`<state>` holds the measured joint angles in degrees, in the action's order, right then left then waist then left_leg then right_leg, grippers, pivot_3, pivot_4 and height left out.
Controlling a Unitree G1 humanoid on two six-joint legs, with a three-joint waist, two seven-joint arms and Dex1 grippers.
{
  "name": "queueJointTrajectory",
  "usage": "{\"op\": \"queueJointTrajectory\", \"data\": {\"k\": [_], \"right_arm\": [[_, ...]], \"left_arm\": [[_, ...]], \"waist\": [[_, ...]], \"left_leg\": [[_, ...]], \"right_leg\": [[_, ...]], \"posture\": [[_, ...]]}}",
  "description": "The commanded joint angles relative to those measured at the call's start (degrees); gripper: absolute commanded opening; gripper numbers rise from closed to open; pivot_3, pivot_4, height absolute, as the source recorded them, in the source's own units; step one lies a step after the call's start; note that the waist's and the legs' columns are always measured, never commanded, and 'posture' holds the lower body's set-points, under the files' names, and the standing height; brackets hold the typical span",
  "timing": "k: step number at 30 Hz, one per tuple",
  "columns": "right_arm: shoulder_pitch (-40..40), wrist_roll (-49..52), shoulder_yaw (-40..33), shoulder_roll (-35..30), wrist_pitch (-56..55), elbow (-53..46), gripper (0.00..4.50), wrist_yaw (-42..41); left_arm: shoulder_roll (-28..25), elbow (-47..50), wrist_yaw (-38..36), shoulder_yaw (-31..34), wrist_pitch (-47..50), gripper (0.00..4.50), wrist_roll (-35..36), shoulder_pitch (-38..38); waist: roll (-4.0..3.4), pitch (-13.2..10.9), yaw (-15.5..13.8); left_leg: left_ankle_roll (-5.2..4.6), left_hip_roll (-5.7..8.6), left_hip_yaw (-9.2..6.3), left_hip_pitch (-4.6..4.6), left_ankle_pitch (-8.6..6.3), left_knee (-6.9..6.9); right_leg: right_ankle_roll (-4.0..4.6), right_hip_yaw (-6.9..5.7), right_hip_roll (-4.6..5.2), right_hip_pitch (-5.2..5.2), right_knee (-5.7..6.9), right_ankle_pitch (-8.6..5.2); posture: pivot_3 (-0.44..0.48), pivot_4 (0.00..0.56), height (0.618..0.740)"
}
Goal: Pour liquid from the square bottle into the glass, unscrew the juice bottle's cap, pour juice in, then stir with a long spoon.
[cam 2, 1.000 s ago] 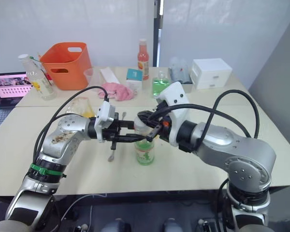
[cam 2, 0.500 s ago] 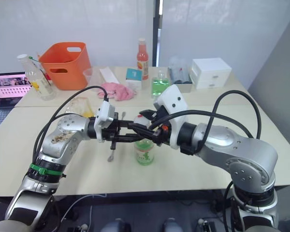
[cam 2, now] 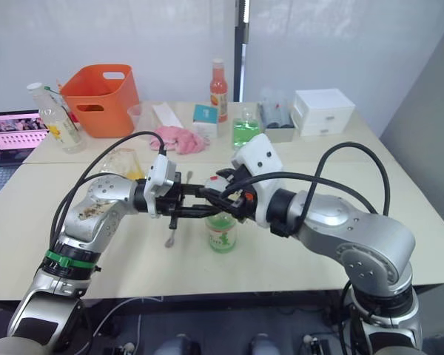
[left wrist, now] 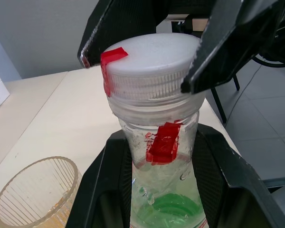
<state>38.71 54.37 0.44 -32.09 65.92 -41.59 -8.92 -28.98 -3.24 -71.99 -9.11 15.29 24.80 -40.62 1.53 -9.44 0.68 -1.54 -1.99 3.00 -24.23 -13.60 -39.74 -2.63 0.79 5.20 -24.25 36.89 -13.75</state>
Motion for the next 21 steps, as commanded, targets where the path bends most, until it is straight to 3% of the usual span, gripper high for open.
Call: {"op": "queueJointTrajectory", "data": {"k": [1,10,13,18,21], "right_arm": [[-0.12,-1.15,-0.26,-0.55,-0.83,-1.46,2.48,-0.25],[-0.31,-2.20,-0.39,0.17,-1.20,-1.56,2.48,-0.38],[-0.31,-2.66,-0.42,0.12,-1.69,-1.31,1.72,-0.90],[-0.46,-3.04,-0.44,-0.25,-2.73,-0.86,1.70,-2.75],[-0.69,-3.56,-0.19,-2.09,-5.59,0.91,1.70,-8.95]], "left_arm": [[-1.11,-0.78,0.09,-1.00,0.53,1.40,-2.50,0.11],[-1.18,-0.53,0.11,-0.99,0.65,1.40,-2.41,0.27],[-1.27,-0.54,0.01,-1.06,0.71,1.40,-2.46,0.34],[-1.53,-0.42,-0.08,-0.99,0.77,1.40,-2.45,0.48],[-1.76,-0.45,-0.20,-0.88,0.64,1.40,-2.46,0.60]], "waist": [[0.00,0.00,0.00],[0.00,0.00,0.00],[0.00,0.00,0.00],[0.00,0.00,0.00],[0.00,0.00,0.00]], "left_leg": [[0.00,0.00,0.00,0.00,0.00,0.00],[0.00,0.00,0.00,0.00,0.00,0.00],[0.00,0.00,0.00,0.00,0.00,0.00],[0.00,0.00,0.00,0.00,0.00,0.00],[0.00,0.00,0.00,0.00,0.00,0.00]], "right_leg": [[0.00,0.00,0.00,0.00,0.00,0.00],[0.00,0.00,0.00,0.00,0.00,0.00],[0.00,0.00,0.00,0.00,0.00,0.00],[0.00,0.00,0.00,0.01,0.00,0.00],[0.00,0.00,0.00,0.00,0.00,0.00]], "posture": [[0.000,0.150,0.715],[0.000,0.150,0.715],[0.000,0.150,0.715],[0.000,0.150,0.715],[0.000,0.150,0.715]]}}
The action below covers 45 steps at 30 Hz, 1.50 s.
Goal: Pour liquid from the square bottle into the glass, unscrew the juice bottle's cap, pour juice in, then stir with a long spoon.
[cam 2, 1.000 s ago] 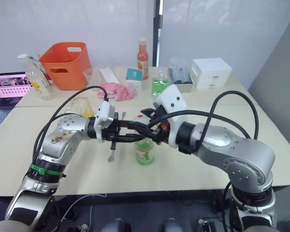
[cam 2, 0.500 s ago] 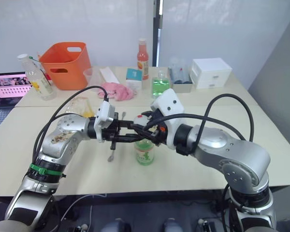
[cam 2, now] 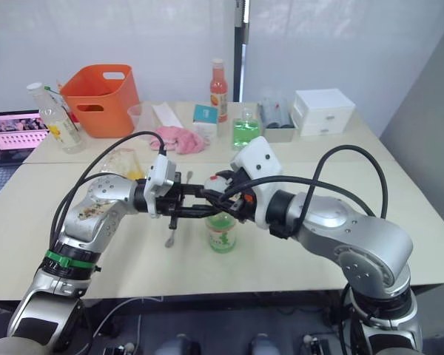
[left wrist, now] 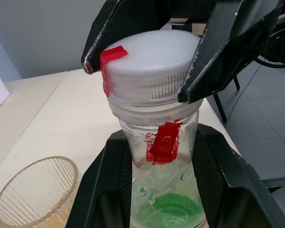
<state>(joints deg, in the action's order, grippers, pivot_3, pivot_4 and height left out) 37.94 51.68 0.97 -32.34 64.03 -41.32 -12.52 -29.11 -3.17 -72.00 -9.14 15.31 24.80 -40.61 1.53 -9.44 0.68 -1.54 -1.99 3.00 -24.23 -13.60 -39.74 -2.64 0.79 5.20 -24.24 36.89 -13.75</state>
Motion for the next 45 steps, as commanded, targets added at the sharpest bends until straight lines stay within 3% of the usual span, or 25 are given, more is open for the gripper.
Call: {"op": "queueJointTrajectory", "data": {"k": [1,4,7,12,18,20,22,27,30,32,35,37,40,45], "right_arm": [[-0.01,-1.08,-0.64,-2.54,-4.91,1.50,1.70,-7.80],[-0.16,-1.85,0.18,-5.86,-9.59,5.23,1.70,-18.93],[3.99,-5.49,3.42,-9.04,-20.40,19.45,1.70,-41.52],[15.01,-14.86,13.58,-8.71,-31.48,41.79,1.70,-67.46],[26.63,-19.95,18.88,-3.02,-39.26,62.30,1.70,-79.81],[27.54,-19.40,20.32,-3.27,-40.39,63.94,1.70,-79.98],[28.25,-18.69,20.28,-3.19,-40.48,64.63,2.73,-79.98],[28.03,-17.00,15.08,-3.50,-36.27,62.11,4.38,-78.85],[25.72,-15.44,11.15,-4.65,-33.07,57.07,4.45,-76.35],[20.96,-12.97,6.62,-6.19,-29.07,47.96,4.45,-70.31],[15.78,-12.90,2.42,-5.96,-24.82,37.57,4.45,-59.41],[10.76,-12.61,-0.75,-4.67,-18.57,26.27,4.45,-46.72],[5.49,-12.51,-3.37,-3.62,-10.83,14.52,4.45,-34.16],[3.10,-10.64,-5.08,-3.15,-5.13,7.74,4.45,-26.15]], "left_arm": [[-1.67,-0.56,-0.23,-0.83,0.57,1.40,-2.46,0.62],[-1.85,-0.47,-0.62,-0.97,0.46,1.40,-2.45,0.70],[-2.13,-0.19,-1.25,-1.31,0.33,1.40,-2.40,0.97],[-2.62,0.23,-1.68,-1.43,0.52,1.40,-2.17,1.21],[-3.39,1.32,-1.56,-1.13,1.14,1.40,-1.90,1.78],[-3.49,1.46,-1.44,-1.08,1.24,1.40,-1.87,1.83],[-3.52,1.52,-1.13,-0.93,1.27,1.40,-1.94,1.89],[-3.31,1.28,-0.50,-0.71,1.47,1.40,-2.12,1.63],[-3.28,1.45,-0.39,-0.71,1.56,1.40,-2.14,1.74],[-3.25,1.55,-0.34,-0.69,1.67,1.40,-2.09,1.88],[-3.15,1.57,-0.22,-0.62,1.80,1.40,-2.06,1.93],[-2.93,1.58,0.11,-0.60,1.90,1.40,-2.08,1.94],[-2.86,1.79,0.40,-0.57,2.06,1.40,-1.99,2.03],[-2.98,1.95,0.50,-0.49,2.11,1.40,-1.87,2.14]], "waist": [[0.00,0.00,0.00],[0.00,0.00,-0.05],[0.00,0.00,0.08],[-0.01,0.00,0.50],[-0.01,0.00,0.26],[-0.01,0.00,0.04],[-0.01,0.00,0.05],[-0.01,0.00,0.14],[-0.01,0.00,-0.01],[0.00,0.00,-0.07],[-0.01,0.00,-0.01],[-0.01,0.00,0.08],[-0.01,0.00,0.03],[-0.01,0.00,0.01]], "left_leg": [[0.00,0.00,0.00,0.00,0.00,0.00],[0.00,0.01,0.01,0.00,0.00,-0.01],[-0.02,0.01,0.02,0.03,-0.01,-0.01],[-0.05,-0.07,0.09,0.04,-0.03,0.04],[-0.06,-0.12,0.28,0.05,-0.04,0.06],[-0.05,-0.10,0.27,0.03,-0.05,0.06],[-0.05,-0.07,0.24,0.04,-0.05,0.04],[-0.02,-0.07,0.21,0.05,-0.02,0.01],[-0.02,-0.07,0.15,0.03,-0.03,0.03],[-0.02,-0.05,0.14,0.03,-0.03,0.02],[-0.01,-0.05,0.08,0.03,-0.03,0.02],[0.01,-0.05,0.13,0.06,-0.01,0.00],[0.03,-0.07,0.11,0.06,0.00,0.02],[0.02,-0.02,0.11,0.05,0.00,0.00]], "right_leg": [[0.00,0.00,0.00,0.00,0.00,0.00],[0.00,0.00,-0.01,0.02,-0.02,0.00],[-0.01,0.00,-0.03,0.07,-0.09,0.00],[0.00,0.04,-0.14,-0.01,-0.09,0.00],[0.02,0.02,-0.18,-0.02,-0.06,0.00],[0.02,0.01,-0.12,-0.02,-0.05,0.00],[0.01,0.00,-0.06,-0.01,-0.05,0.00],[0.02,0.02,-0.04,-0.06,0.11,0.01],[0.03,0.01,-0.04,-0.08,0.12,0.01],[0.02,0.01,-0.02,-0.08,0.10,0.01],[0.02,-0.02,0.01,-0.05,0.12,0.01],[0.03,0.04,0.02,-0.07,0.15,0.02],[0.04,0.03,0.00,-0.09,0.18,0.01],[0.03,0.03,0.04,-0.05,0.13,0.01]], "posture": [[0.000,0.150,0.715],[0.000,0.150,0.715],[0.000,0.150,0.715],[0.000,0.150,0.715],[0.000,0.150,0.715],[0.000,0.150,0.715],[0.000,0.150,0.715],[0.000,0.150,0.715],[0.000,0.150,0.715],[0.000,0.150,0.715],[0.000,0.150,0.715],[0.000,0.150,0.715],[0.000,0.150,0.715],[0.000,0.150,0.715]]}}
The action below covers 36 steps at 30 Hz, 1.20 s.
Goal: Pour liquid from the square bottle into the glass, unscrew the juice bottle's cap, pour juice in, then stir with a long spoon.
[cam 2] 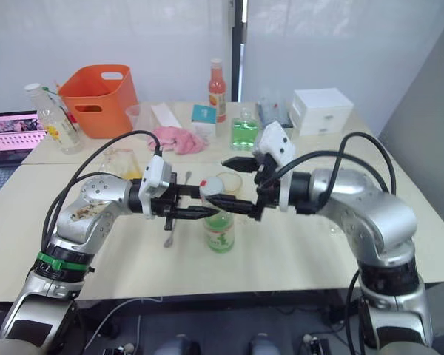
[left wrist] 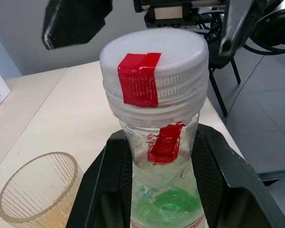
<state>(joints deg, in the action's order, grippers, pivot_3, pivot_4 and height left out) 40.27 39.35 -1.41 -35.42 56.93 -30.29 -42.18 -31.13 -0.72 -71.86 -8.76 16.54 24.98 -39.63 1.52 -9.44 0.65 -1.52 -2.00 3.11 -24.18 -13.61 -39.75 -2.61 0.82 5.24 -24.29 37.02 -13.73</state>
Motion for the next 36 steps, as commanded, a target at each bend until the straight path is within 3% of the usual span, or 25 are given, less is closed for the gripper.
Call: {"op": "queueJointTrajectory", "data": {"k": [1,4,7,27,28,34,36], "right_arm": [[0.51,3.60,-3.90,1.28,3.96,-5.29,4.45,6.33],[-0.12,6.45,-4.44,6.76,10.02,-11.64,4.45,16.37],[0.09,7.28,-4.78,8.21,13.00,-13.18,4.45,20.45],[0.32,9.99,-2.68,8.58,14.26,-12.73,4.45,27.18],[0.21,9.98,-2.65,8.61,14.28,-12.75,3.94,27.30],[0.04,10.21,-2.58,8.73,13.95,-12.78,1.98,27.89],[0.09,10.25,-2.47,8.68,13.67,-12.57,1.66,27.94]], "left_arm": [[-1.03,-0.53,0.33,-0.79,0.88,1.40,-2.02,1.19],[-0.98,-0.65,0.35,-0.81,0.83,1.40,-2.03,1.14],[-0.86,-0.77,0.27,-0.90,0.71,1.40,-2.05,1.02],[-0.66,-1.70,-0.29,-1.07,0.12,1.40,-2.21,0.28],[-0.64,-1.71,-0.28,-1.10,0.08,1.40,-2.25,0.29],[-0.71,-1.70,-0.25,-1.15,0.00,1.40,-2.31,0.34],[-0.69,-1.92,-0.28,-1.18,-0.08,1.40,-2.38,0.22]], "waist": [[0.00,0.00,0.05],[0.00,0.00,0.16],[0.00,0.00,0.08],[0.00,0.00,0.11],[0.00,0.00,0.11],[0.00,0.00,0.12],[0.00,0.00,0.11]], "left_leg": [[0.00,0.00,0.00,0.01,0.00,0.00],[0.00,-0.04,-0.02,0.02,0.00,0.02],[0.00,-0.03,-0.05,-0.01,0.00,0.03],[-0.01,0.01,-0.06,-0.01,0.00,0.01],[-0.01,0.01,-0.06,-0.01,0.00,0.01],[-0.01,0.01,-0.06,0.00,0.00,0.02],[-0.01,0.01,-0.06,-0.01,0.00,0.01]], "right_leg": [[0.00,0.00,-0.01,0.00,0.00,0.00],[0.00,0.00,-0.05,0.00,0.00,0.00],[0.00,0.00,-0.05,-0.02,0.01,-0.01],[-0.02,-0.01,-0.04,0.03,-0.03,-0.01],[-0.02,-0.01,-0.05,0.03,-0.03,-0.01],[-0.02,-0.01,-0.05,0.03,-0.03,-0.01],[-0.02,-0.01,-0.04,0.03,-0.04,-0.01]], "posture": [[0.000,0.150,0.715],[0.000,0.150,0.715],[0.000,0.150,0.715],[0.000,0.150,0.715],[0.000,0.150,0.715],[0.000,0.150,0.715],[0.000,0.150,0.715]]}}
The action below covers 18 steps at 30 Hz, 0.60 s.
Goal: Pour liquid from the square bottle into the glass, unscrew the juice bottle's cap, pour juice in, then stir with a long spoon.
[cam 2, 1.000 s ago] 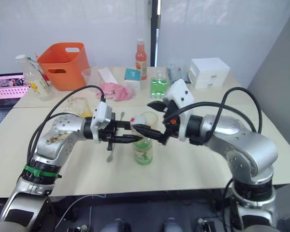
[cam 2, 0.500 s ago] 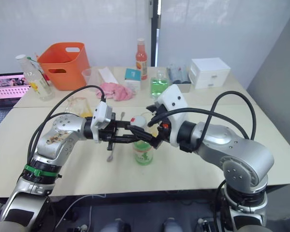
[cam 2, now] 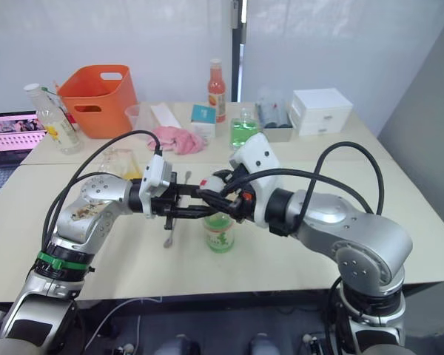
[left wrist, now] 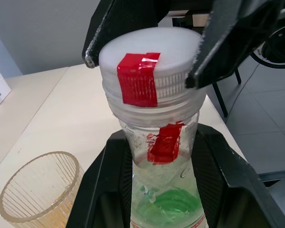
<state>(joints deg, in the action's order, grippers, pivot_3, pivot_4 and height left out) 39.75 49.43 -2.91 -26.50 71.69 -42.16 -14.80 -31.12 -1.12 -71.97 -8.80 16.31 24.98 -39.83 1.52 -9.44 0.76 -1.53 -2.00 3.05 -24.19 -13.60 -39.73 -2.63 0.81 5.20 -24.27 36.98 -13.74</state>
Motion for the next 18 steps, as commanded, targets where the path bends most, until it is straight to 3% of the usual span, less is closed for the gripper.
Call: {"op": "queueJointTrajectory", "data": {"k": [1,5,10,14,18], "right_arm": [[0.61,0.22,-0.94,-0.23,-1.27,-0.63,1.66,0.54],[0.57,0.64,-0.82,-0.75,-2.97,-0.05,1.66,-1.44],[-0.20,2.04,-1.07,-3.06,-7.66,2.65,1.66,-9.54],[2.64,-5.72,6.50,-11.91,-23.43,19.05,1.66,-38.03],[7.21,-11.05,11.59,-13.52,-31.92,29.75,1.66,-49.91]], "left_arm": [[-0.70,-1.57,-0.17,-1.12,0.13,1.40,-2.39,0.38],[-0.74,-1.70,-0.16,-1.14,0.05,1.40,-2.49,0.31],[-0.70,-1.83,-0.13,-1.18,0.07,1.40,-2.50,0.23],[-0.83,-1.75,-0.36,-1.26,0.15,1.40,-2.43,0.32],[-1.10,-1.58,-0.37,-1.23,0.19,1.40,-2.32,0.33]], "waist": [[0.00,0.00,-0.01],[0.00,0.00,0.01],[0.00,0.00,-0.01],[0.00,0.00,0.01],[0.00,0.00,0.11]], "left_leg": [[0.00,0.00,0.00,0.00,0.00,0.00],[0.00,0.00,0.00,0.00,0.00,0.00],[0.00,0.01,0.00,-0.01,0.00,0.00],[-0.01,0.02,0.03,0.01,0.00,0.00],[-0.01,-0.03,0.08,0.03,-0.01,0.02]], "right_leg": [[0.00,0.00,0.00,0.00,0.00,0.00],[0.00,0.00,0.00,0.00,0.00,0.00],[0.00,0.00,0.00,0.00,-0.03,0.00],[-0.01,0.00,-0.02,0.06,-0.11,0.00],[-0.03,-0.01,-0.08,0.08,-0.15,0.00]], "posture": [[0.000,0.150,0.715],[0.000,0.150,0.715],[0.000,0.150,0.715],[0.000,0.150,0.715],[0.000,0.150,0.715]]}}
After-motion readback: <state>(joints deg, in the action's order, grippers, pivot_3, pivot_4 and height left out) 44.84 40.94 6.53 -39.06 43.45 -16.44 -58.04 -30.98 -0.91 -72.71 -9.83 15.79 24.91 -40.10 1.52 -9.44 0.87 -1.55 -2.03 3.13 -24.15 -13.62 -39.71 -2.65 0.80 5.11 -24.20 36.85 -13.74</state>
